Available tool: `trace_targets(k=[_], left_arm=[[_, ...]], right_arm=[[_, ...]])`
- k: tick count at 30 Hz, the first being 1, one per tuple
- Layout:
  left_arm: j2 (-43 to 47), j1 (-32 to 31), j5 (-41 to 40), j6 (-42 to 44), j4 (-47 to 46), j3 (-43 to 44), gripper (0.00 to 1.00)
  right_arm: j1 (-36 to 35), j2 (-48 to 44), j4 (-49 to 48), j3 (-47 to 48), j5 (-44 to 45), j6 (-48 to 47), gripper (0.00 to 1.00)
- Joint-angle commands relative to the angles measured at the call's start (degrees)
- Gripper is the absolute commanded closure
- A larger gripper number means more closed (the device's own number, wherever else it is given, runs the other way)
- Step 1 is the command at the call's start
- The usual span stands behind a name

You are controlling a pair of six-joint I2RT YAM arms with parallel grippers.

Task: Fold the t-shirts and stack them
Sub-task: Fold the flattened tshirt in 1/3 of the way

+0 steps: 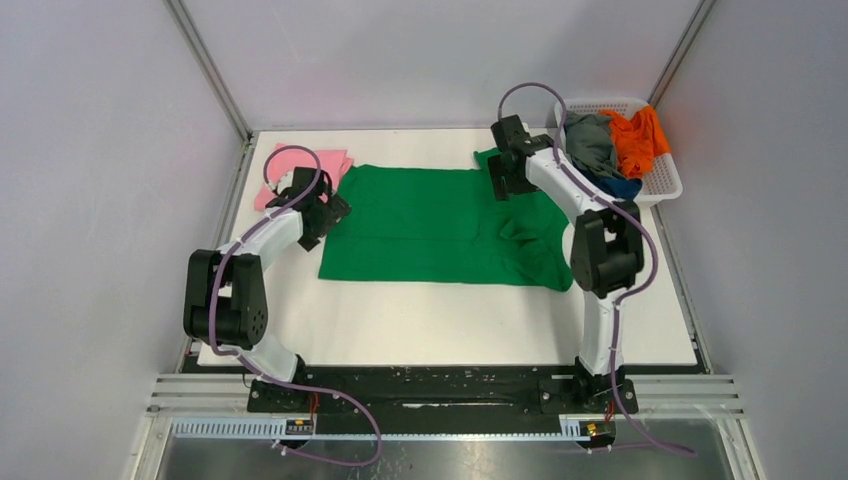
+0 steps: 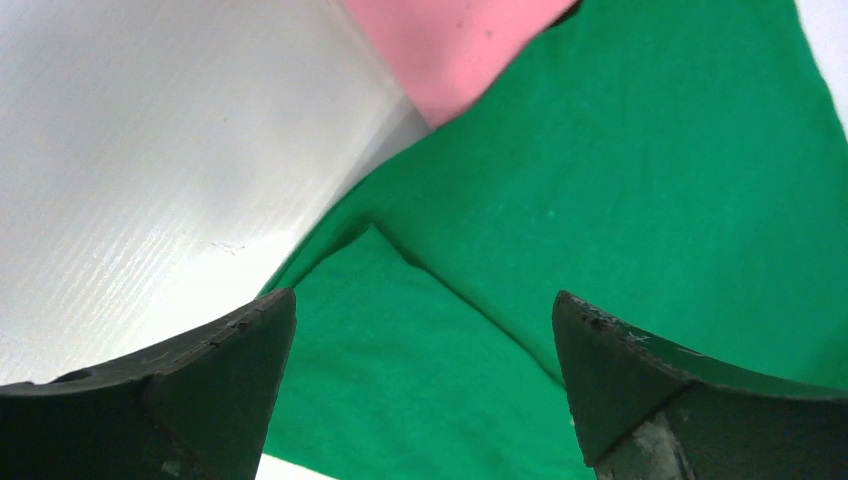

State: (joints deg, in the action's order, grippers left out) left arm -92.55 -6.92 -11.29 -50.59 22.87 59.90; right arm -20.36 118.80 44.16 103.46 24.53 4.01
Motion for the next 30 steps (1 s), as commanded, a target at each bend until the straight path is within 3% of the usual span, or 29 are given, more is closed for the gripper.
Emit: trace_targets(k=[1, 5, 9, 13, 24, 30], left_arm=[[6.2, 0.2, 4.6, 2.8, -0.6, -0.9, 0.01], [9.4, 0.2, 10.6, 3.9, -3.3, -5.5, 0.01], [9.4, 0.2, 14.9, 3.5, -6.4, -9.1, 0.01], [7.6, 0.2, 16.0, 3.6, -7.5, -10.2, 0.01], [4.6, 0.2, 14.1, 4.4, -5.8, -8.2, 0.01], [5.0, 0.2, 14.2, 4.5, -5.3, -7.7, 0.01]], right_arm=[[-0.2, -13.8, -6.2, -13.5, -9.0, 3.9, 0.01], [-0.3, -21.7, -14.1, -28.4, -27.3, 9.8, 0.01], [-1.9, -23.3, -18.6, -36.1, -34.2, 13.6, 0.01], [-2.0, -19.0, -19.6, -34.4, -29.6, 13.6, 0.01], [4.8, 0.7, -17.8, -14.7, -21.3, 20.2, 0.01], [7.1, -0.1, -17.3, -8.6, -16.3, 18.9, 0.01]])
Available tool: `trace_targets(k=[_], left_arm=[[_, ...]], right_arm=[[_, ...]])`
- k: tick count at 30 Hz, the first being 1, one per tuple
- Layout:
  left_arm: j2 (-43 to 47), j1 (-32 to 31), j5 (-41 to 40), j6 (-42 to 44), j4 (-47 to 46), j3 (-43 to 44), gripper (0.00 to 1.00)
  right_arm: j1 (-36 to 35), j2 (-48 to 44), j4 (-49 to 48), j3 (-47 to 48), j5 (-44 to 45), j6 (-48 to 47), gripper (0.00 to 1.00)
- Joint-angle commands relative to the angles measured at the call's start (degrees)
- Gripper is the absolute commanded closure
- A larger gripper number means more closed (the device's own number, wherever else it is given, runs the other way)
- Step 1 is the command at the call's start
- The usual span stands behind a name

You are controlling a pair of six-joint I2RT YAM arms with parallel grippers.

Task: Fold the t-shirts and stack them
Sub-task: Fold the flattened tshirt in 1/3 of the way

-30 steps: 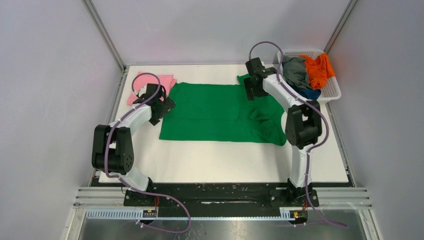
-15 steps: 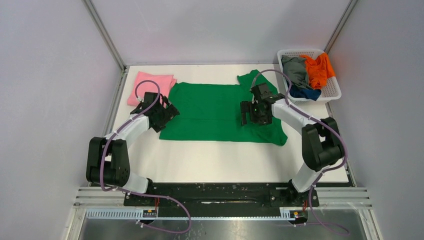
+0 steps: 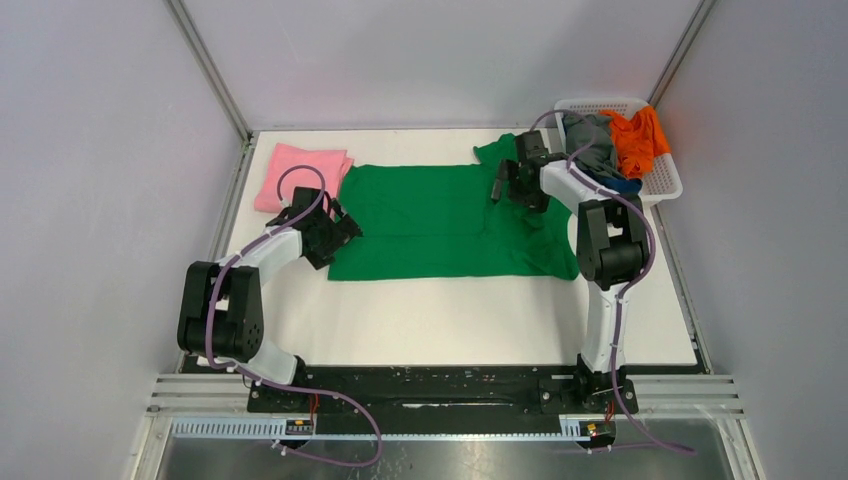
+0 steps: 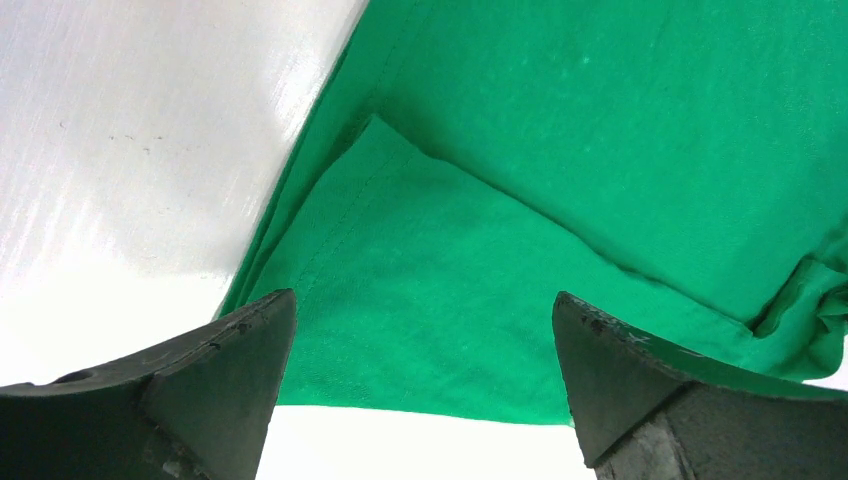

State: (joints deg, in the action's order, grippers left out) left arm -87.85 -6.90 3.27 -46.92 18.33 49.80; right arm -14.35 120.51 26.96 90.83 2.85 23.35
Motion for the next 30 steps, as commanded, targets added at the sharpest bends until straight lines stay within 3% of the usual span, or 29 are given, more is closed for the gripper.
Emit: trace_targets(k=[1, 6, 13, 16, 21, 26, 30], left_arm=[[0.3, 0.1, -0.3, 0.7, -0.7, 2.4, 0.01], [0.1, -0.2, 3.1, -0.5, -3.7, 1.4, 0.01], [-1.1, -3.7, 4.5, -1.7, -5.7, 2.4, 0.01], [-3.3, -5.9, 5.9, -2.3, -7.6, 2.9, 0.01], [-7.8, -6.5, 7.6, -2.7, -7.8, 4.0, 0.01], [-7.9, -6.4, 4.4, -1.7, -5.9, 3.5, 0.01], [-7.3, -6.1, 1.6, -0.5, -3.5, 3.1, 0.01]], right_arm=[[1.1, -2.7, -0.1, 4.0, 6.1, -1.5, 0.01], [1.1, -6.7, 1.4, 1.3, 9.4, -5.3, 0.01], [-2.1, -16.3, -2.9, -13.2, -0.2, -5.3, 0.01], [-2.4, -15.9, -5.8, -16.9, -5.7, -3.8, 0.00], [-1.7, -7.7, -1.1, -9.7, -3.7, -3.3, 0.01], [1.6, -4.6, -0.9, -5.3, -3.9, -0.4, 0.01], [2.7, -5.6, 1.8, -1.1, 6.2, 1.0, 0.01]])
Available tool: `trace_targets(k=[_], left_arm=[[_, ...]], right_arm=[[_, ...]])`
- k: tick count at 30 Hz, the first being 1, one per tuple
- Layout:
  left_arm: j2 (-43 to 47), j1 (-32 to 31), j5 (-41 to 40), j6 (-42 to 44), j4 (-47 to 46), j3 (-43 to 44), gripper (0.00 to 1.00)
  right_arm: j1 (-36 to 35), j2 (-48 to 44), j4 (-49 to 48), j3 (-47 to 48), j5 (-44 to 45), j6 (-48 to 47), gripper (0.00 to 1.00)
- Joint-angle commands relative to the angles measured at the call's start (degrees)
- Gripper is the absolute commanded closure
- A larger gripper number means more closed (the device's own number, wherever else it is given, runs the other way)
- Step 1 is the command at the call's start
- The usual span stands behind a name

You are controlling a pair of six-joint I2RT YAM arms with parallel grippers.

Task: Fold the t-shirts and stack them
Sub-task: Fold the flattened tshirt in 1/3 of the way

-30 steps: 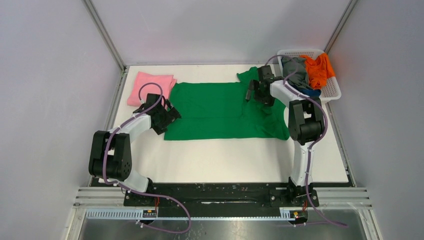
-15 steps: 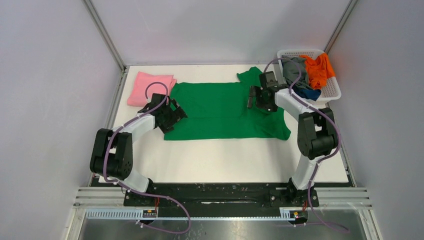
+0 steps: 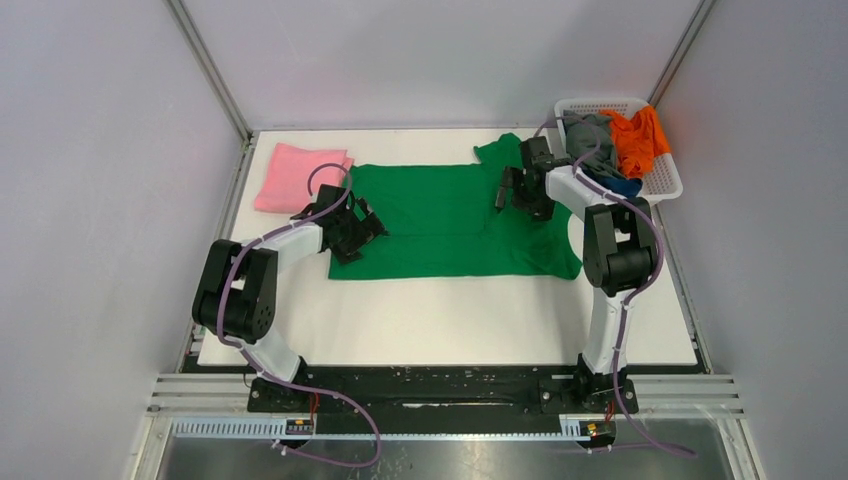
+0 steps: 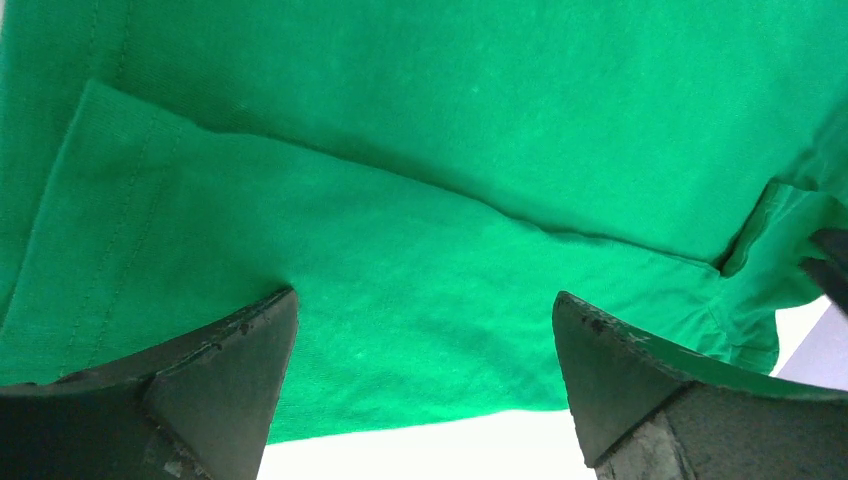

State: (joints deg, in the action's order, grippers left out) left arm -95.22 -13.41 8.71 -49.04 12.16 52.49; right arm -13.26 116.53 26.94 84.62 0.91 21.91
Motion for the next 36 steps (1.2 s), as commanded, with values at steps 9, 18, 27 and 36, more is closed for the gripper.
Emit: trace_targets(k=[9, 18, 27, 36], left_arm=[[2.7, 1.3, -3.5, 1.9, 2.0, -1.9, 0.01], [1.0, 1.3, -0.6, 1.3, -0.7, -3.8, 0.01], [5.0, 0.9, -0.3, 0.2, -1.8, -12.3, 0.01], [17.1, -4.8, -2.5, -1.9, 2.3, -23.8, 0.01]], right_arm=[[2.1, -7.4, 1.5, 2.4, 4.1, -1.3, 0.01], [-6.6, -11.6, -1.0, -12.6, -2.4, -1.8, 0.01], [-9.1, -14.5, -2.7, -26.9, -5.1, 2.4, 0.01], [-11.0, -28.7, -4.3, -43.5, -5.9, 8.4, 0.00]])
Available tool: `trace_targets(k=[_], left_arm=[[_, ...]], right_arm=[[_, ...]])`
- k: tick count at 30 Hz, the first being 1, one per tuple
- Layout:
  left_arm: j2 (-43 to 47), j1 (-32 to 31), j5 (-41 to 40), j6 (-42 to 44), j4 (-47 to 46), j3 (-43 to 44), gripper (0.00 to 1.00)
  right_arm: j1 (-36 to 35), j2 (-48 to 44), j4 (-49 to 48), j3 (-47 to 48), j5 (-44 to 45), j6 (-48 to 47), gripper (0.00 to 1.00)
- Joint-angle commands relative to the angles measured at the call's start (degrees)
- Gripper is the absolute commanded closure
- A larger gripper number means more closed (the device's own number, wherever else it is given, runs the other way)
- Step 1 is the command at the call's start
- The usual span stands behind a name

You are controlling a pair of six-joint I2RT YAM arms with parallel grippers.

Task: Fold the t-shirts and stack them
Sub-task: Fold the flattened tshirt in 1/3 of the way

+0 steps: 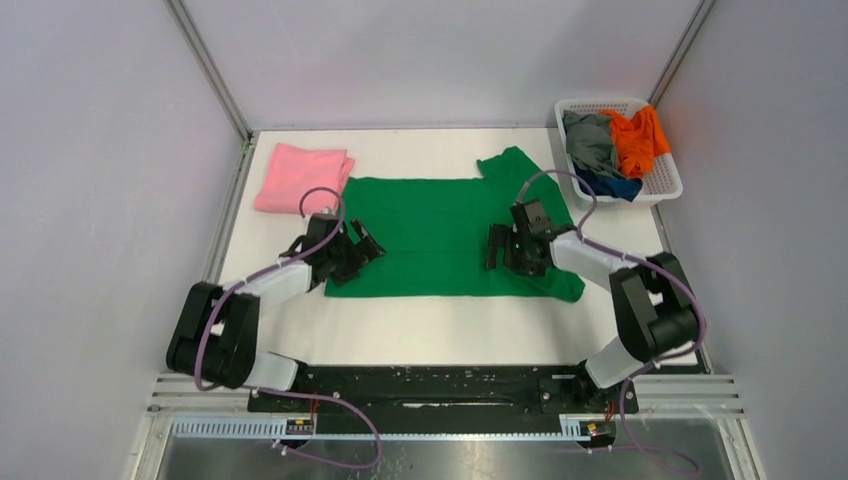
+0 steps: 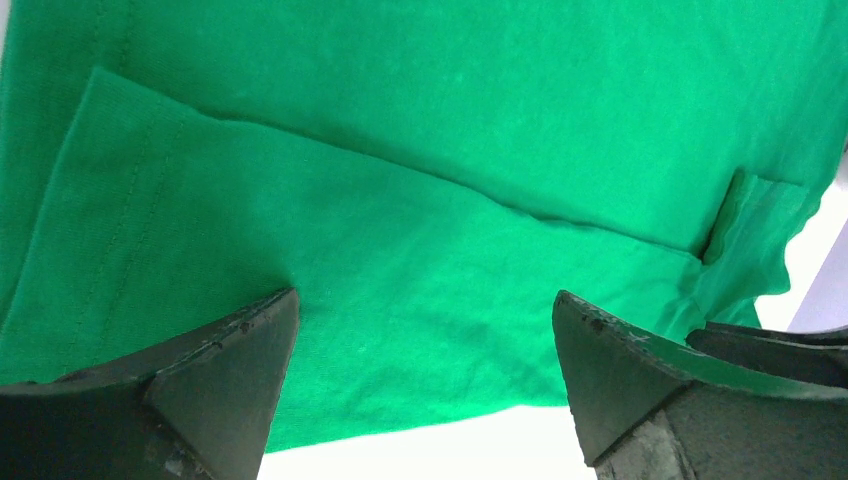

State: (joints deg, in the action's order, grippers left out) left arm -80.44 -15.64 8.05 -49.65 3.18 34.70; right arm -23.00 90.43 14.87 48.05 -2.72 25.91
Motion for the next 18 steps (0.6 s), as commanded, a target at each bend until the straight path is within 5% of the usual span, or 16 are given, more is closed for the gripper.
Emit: trace_targets(k=[1, 12, 18], left_arm=[[4.1, -3.7, -2.0, -1.9, 11.8, -7.3, 0.01], [22.4, -13.3, -4.6, -11.1, 21.0, -16.7, 0.01], [30.2, -17.4, -9.8, -13.8, 29.1, -14.9, 0.01]], right_arm=[[-1.7, -4.7, 8.3, -8.4, -2.4, 4.5, 0.01], [-4.3, -26.6, 13.5, -21.9, -5.4, 8.0, 0.01], [-4.7, -35.0, 19.9, -20.3, -4.9, 8.0, 0.01]])
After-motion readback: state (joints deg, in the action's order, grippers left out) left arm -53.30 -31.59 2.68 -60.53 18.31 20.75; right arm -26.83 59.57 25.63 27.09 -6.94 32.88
